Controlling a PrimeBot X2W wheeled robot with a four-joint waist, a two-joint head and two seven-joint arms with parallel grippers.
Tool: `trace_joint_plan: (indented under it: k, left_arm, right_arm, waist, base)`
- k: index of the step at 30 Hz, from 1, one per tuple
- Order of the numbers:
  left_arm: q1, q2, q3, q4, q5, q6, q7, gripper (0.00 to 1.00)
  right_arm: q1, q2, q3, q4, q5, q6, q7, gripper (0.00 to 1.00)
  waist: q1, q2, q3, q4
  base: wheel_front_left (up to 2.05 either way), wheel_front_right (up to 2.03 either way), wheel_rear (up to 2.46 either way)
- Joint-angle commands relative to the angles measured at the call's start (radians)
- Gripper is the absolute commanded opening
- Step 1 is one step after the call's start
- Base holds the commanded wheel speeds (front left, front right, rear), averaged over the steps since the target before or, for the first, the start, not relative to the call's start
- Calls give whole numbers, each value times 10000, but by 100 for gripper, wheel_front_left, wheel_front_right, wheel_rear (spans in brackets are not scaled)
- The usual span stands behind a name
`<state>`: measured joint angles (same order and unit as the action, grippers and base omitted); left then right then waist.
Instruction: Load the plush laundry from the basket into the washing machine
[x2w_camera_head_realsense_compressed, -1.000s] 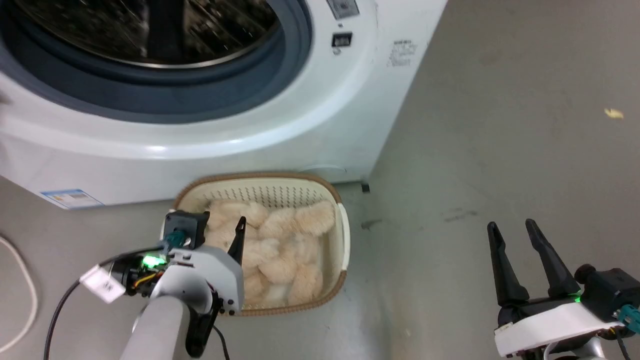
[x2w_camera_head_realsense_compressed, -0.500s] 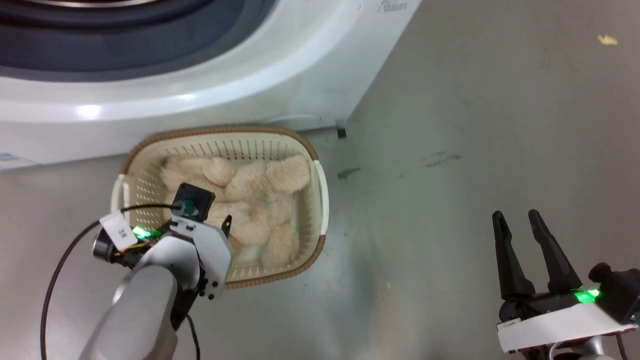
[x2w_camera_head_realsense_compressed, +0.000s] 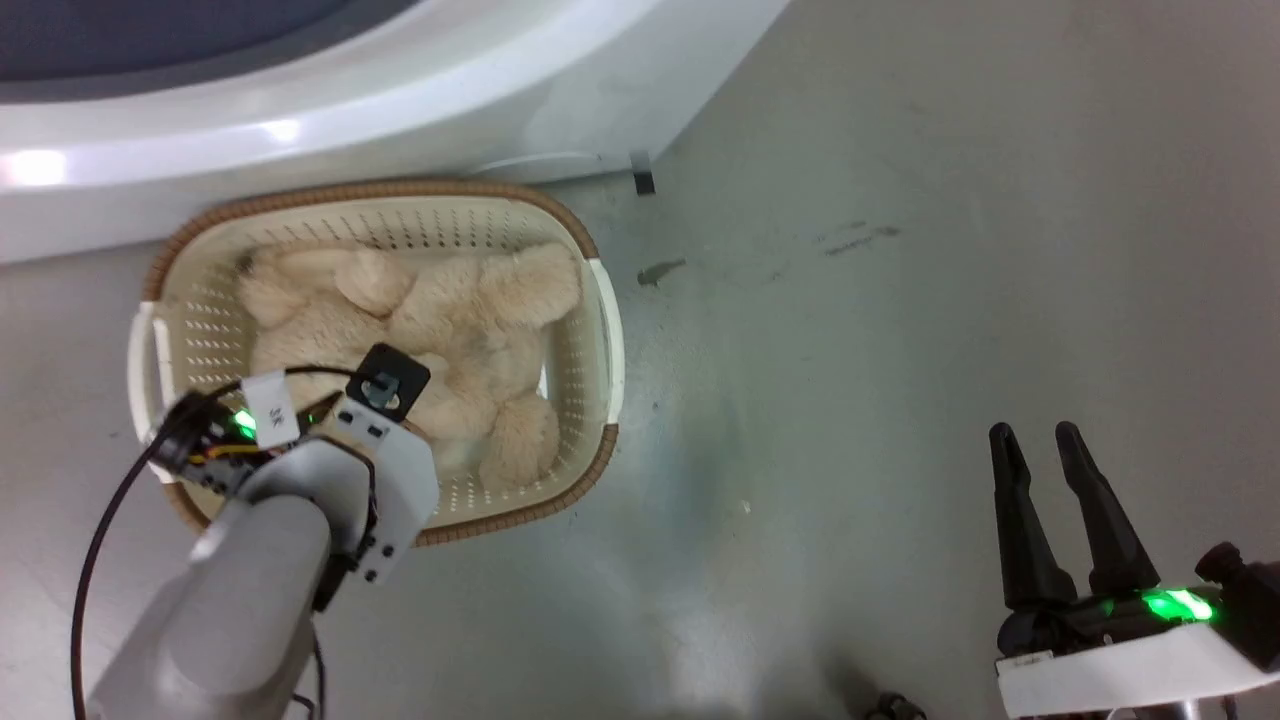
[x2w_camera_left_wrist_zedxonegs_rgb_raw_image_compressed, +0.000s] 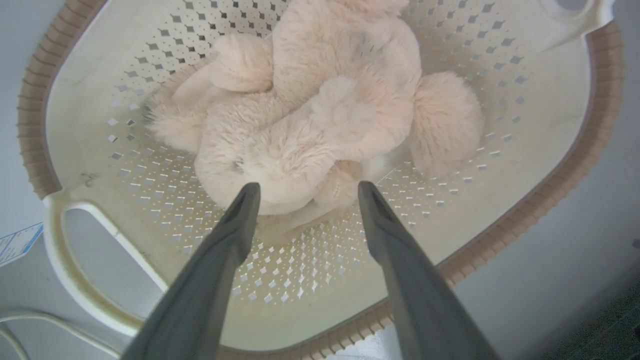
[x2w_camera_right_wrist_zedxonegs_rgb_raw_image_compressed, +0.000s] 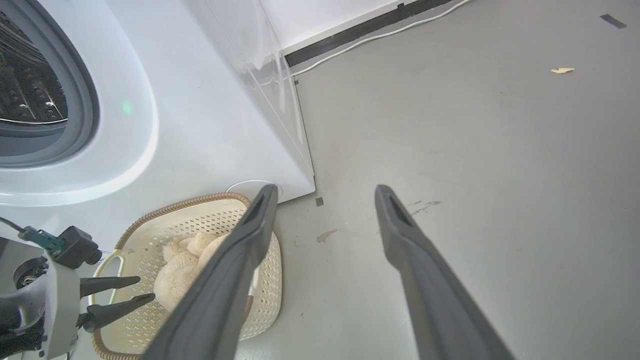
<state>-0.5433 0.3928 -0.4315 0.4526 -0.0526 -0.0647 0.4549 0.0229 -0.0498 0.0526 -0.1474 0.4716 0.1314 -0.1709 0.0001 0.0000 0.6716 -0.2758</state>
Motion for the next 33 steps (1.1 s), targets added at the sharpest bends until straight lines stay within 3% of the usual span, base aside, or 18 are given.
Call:
trace_joint_plan:
  k: [1,15,21,33]
  left_arm:
    - [-418,257,-300,104,204,-19,229,100]
    - [-1809,1599,-1747,268,754,-284,1104,100]
    - [-2277,2113,-2126,371,866,-123,1319,100]
    - [-3520,2148,-2886,823,778,-76,1662,100]
  right_arm:
    - [155,-3,59,-131,225,-5,-115,100]
    - [814,-4,427,-749,1070,-6,-407,100]
    - [978,-4,643,-964,1455,-6,-532,100]
    - [1158,-4,1075,-1171,2145,-7,-762,100]
  waist:
    - [-1,0,303,-150]
    - [-1,0,1607,-506]
    - [-1,0,2171,-681]
    - [-1,0,3141,-1091]
  base:
    - [0,0,0]
    - [5,5,5]
    - [0,0,0]
    - [0,0,0]
